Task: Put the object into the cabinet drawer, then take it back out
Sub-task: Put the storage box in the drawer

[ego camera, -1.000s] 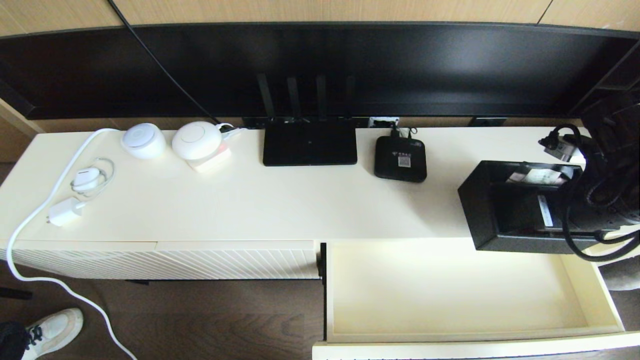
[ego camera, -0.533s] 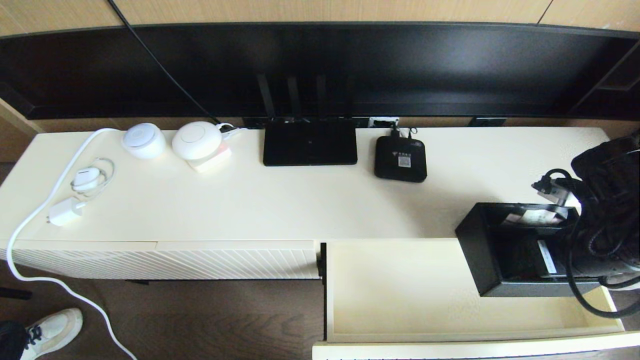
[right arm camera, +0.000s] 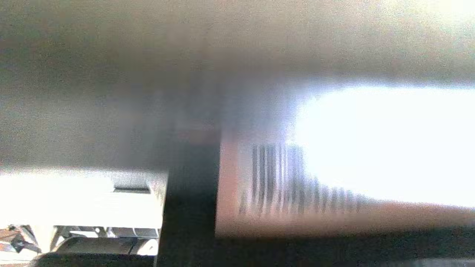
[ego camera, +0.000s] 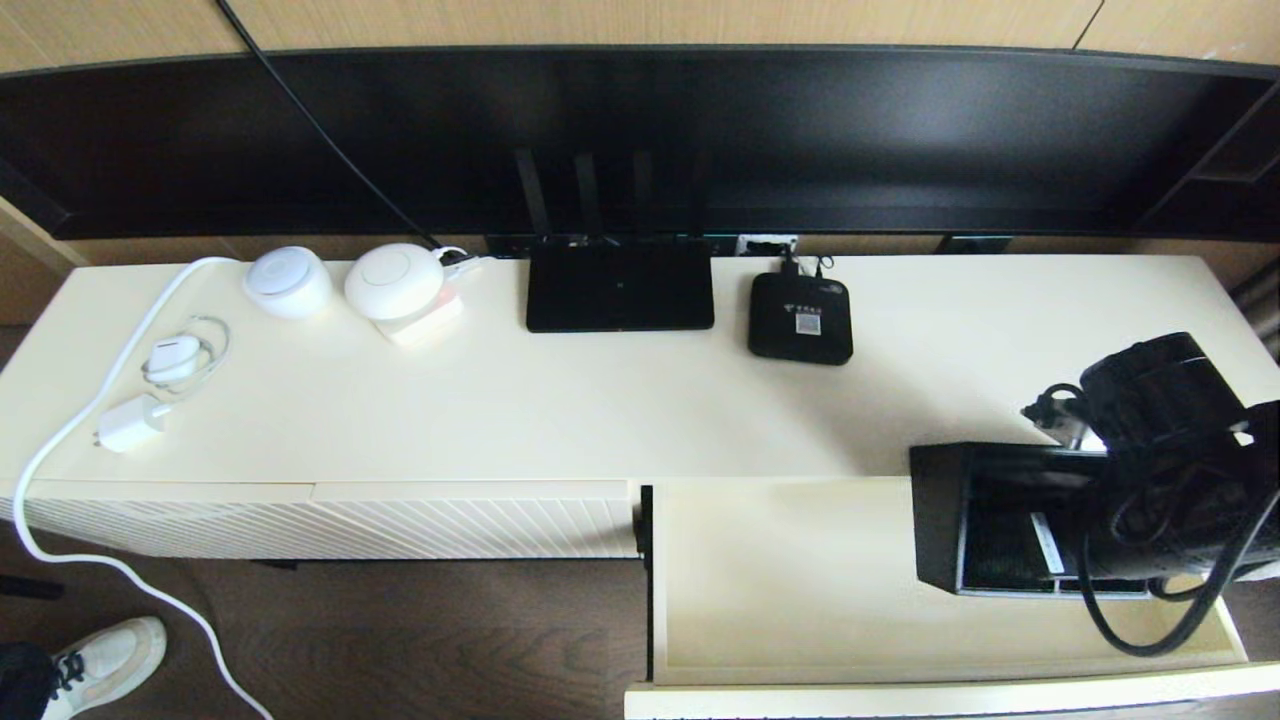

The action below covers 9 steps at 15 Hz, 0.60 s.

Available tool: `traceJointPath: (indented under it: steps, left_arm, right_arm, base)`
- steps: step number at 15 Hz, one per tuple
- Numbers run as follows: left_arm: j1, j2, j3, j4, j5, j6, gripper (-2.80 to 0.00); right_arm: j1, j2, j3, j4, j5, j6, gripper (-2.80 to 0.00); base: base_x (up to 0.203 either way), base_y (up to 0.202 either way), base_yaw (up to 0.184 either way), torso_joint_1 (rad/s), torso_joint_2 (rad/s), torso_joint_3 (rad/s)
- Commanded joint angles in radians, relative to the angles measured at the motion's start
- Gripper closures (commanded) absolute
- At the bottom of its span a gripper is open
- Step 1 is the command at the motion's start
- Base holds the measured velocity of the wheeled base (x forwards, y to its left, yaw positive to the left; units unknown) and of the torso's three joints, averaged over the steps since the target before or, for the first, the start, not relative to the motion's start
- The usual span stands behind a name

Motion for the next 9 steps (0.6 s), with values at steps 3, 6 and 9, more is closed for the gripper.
traceJointPath:
  steps: [3, 6, 9]
  left_arm:
    - [0.000, 0.002, 0.000, 0.000, 0.000, 0.000, 0.00]
    - [0.000, 0.002, 0.000, 0.000, 0.000, 0.000, 0.00]
    - [0.000, 0.002, -0.001, 0.000, 0.000, 0.000, 0.00]
  right_arm:
    - [0.000, 0.058, 0.008, -0.044, 0.002, 0.001, 0.00]
    - [0.022, 0.043, 0.014, -0.045, 0.003, 0.001, 0.00]
    - [0.036, 0.016, 0.044, -0.043, 0.001, 0.001, 0.00]
  base:
    - [0.000, 0.000, 0.000, 0.000, 0.00, 0.000]
    - [0.000, 0.000, 0.000, 0.000, 0.00, 0.000]
    - [0.000, 0.000, 0.000, 0.000, 0.00, 0.000]
